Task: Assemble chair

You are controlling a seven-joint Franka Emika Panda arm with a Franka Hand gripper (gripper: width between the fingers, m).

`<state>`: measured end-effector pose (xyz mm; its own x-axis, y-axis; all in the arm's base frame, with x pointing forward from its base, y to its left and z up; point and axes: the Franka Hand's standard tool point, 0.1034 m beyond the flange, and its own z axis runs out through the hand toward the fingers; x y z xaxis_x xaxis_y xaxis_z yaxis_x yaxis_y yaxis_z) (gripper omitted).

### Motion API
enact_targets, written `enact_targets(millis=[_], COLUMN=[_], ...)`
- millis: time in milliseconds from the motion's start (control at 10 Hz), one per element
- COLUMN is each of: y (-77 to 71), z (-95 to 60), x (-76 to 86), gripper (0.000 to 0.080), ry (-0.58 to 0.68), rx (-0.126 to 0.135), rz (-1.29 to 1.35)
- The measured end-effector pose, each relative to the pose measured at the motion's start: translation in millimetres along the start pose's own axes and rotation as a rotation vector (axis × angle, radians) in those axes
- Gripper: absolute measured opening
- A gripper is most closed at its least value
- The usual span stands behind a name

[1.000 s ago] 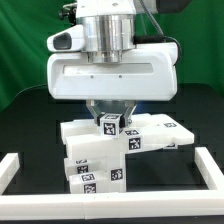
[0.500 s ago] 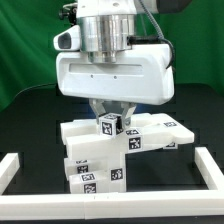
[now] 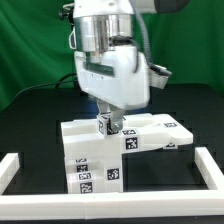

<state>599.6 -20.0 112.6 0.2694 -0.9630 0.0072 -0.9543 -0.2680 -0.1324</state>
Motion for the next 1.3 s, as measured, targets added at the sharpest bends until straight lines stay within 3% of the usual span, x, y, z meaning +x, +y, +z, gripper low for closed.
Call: enact_targets(millis=[400, 600, 700, 800, 1000, 1200, 1300], y=[-1.3, 1.0, 0.5, 0.5, 0.5, 0.0, -3.4], z=[0.6, 0.8, 0.9, 0.9, 0.9, -2.1, -15.9], x=[-3.6, 5.6, 4.3, 4.2, 4.0, 1.4, -4.9], gripper=[0.0284, 0.0284, 0.0365, 0.0365, 0.0602, 0.0642, 0.0648], ry=[-0.014, -0.032, -0.032, -0.032, -0.032, -0.040, -0.065], rx=[0.007, 0.016, 0.017, 0.017, 0.017, 0.009, 0.004], rz=[0.179, 0.294, 0.287, 0.287, 0.286, 0.279, 0.265])
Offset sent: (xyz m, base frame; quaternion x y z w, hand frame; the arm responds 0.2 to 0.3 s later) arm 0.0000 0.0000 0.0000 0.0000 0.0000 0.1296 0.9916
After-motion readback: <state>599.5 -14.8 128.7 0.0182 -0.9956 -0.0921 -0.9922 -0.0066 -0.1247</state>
